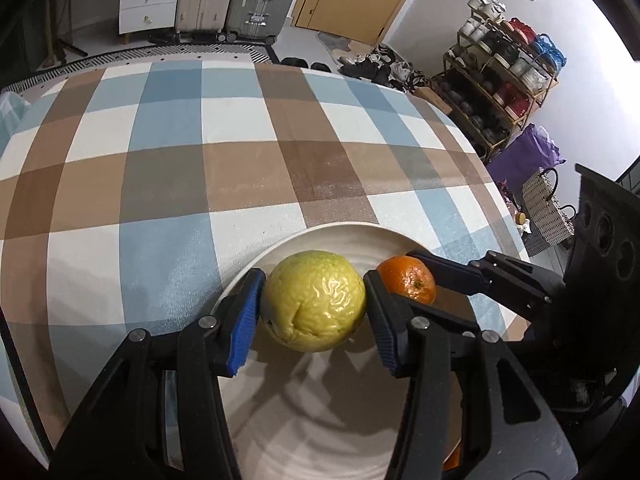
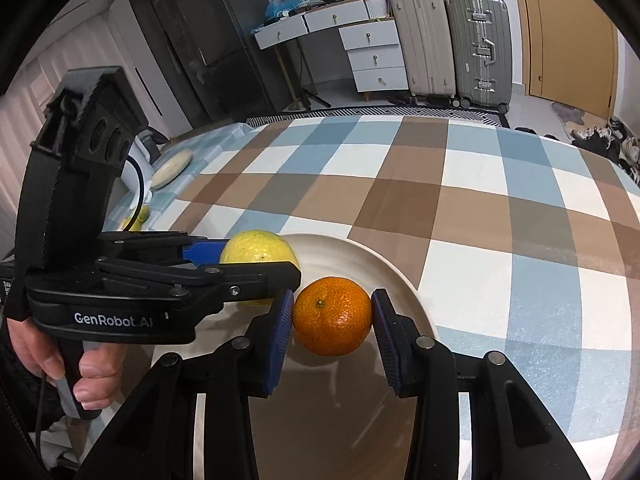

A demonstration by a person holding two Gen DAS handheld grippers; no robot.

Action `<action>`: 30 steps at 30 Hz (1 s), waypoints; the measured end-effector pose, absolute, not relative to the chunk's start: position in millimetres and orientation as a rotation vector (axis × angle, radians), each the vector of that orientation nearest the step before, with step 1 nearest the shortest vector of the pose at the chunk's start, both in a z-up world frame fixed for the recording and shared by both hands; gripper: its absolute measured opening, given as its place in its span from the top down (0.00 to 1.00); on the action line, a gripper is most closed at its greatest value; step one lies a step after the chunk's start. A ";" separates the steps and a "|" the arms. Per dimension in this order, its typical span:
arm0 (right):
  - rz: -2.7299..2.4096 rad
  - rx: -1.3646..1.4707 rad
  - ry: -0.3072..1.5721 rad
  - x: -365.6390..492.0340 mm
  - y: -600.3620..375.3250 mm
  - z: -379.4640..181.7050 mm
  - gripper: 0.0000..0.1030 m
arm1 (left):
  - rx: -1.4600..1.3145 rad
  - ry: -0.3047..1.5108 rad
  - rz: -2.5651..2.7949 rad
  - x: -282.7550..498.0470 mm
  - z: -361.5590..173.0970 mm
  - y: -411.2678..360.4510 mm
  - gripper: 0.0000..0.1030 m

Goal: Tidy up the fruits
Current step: 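Carry the pomelo and orange onto the cream plate and open both tools, then move both tools back toward the remaining fruit row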

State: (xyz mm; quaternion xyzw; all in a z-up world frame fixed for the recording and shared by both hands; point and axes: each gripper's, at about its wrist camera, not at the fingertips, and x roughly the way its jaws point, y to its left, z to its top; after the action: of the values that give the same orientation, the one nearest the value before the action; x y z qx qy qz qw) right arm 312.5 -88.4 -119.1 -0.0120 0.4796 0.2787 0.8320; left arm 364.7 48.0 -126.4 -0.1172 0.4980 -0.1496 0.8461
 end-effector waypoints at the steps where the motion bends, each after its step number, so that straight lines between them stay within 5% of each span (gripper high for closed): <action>1: 0.592 -0.026 1.013 312.2 -88.3 -119.0 0.60 | -0.241 1.055 -0.317 365.3 -127.0 46.4 0.54; 13: 0.567 0.003 0.964 303.7 -98.1 -101.9 0.48 | -0.241 1.005 -0.313 348.1 -105.6 47.1 0.41; 18: 0.549 0.011 0.929 290.5 -104.1 -84.3 0.31 | -0.220 0.973 -0.311 326.8 -86.0 44.8 0.35; 30: 0.511 -0.023 0.812 221.1 -113.4 -23.0 0.16 | -0.132 0.847 -0.245 235.2 -22.9 36.1 0.20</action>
State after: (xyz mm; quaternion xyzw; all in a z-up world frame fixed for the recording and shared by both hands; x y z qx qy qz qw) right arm 221.1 -113.4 -23.0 -0.0109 0.3906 0.2459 0.8870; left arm 235.2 36.1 -22.9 -0.0641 0.4096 -0.1185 0.9022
